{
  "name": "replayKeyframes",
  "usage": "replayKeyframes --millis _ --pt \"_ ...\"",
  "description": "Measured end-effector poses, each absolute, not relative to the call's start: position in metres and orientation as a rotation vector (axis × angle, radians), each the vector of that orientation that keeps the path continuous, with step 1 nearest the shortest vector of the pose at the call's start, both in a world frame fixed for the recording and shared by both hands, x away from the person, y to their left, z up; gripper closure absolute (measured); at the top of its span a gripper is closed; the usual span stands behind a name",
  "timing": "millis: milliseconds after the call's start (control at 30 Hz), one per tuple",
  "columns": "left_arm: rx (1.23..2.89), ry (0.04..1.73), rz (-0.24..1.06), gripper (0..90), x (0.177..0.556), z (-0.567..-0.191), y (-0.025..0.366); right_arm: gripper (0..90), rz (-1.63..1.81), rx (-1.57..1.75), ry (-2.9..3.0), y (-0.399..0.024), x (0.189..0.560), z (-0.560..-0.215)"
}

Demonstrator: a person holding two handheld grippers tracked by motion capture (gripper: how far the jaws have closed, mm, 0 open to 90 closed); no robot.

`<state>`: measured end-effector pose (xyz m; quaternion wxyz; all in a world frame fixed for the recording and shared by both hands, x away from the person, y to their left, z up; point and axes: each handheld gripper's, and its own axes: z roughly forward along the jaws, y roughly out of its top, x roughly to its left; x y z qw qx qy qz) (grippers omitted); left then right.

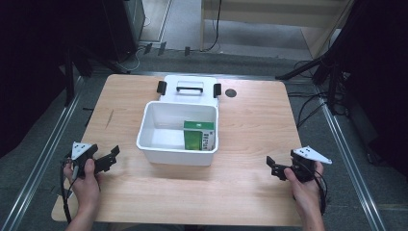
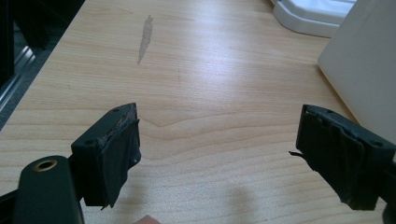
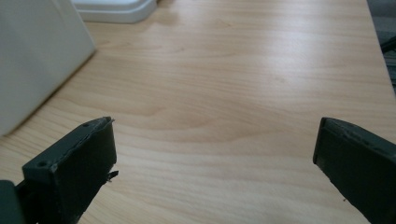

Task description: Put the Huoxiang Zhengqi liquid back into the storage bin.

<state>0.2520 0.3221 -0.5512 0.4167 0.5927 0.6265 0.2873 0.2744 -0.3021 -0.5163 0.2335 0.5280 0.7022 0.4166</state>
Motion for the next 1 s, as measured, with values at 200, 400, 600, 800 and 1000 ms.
replayKeyframes --millis 200,400,600,800,1000 --pt "1.491 1.571 0.723 14.7 0.252 -0.551 0.322 0.0 1.143 1.482 1.887 -0.321 0.263 -0.530" --pt "1.489 1.574 0.724 14.8 0.252 -0.551 0.322 0.0 1.141 1.509 1.850 -0.337 0.252 -0.534" --pt "1.489 1.576 0.721 14.7 0.252 -0.551 0.322 0.0 1.127 1.522 1.830 -0.348 0.241 -0.538" --pt "1.492 1.575 0.723 14.8 0.253 -0.551 0.322 0.0 1.129 1.561 1.792 -0.354 0.230 -0.544" --pt "1.493 1.581 0.723 14.8 0.254 -0.551 0.322 0.0 1.162 1.558 1.711 -0.357 0.228 -0.545"
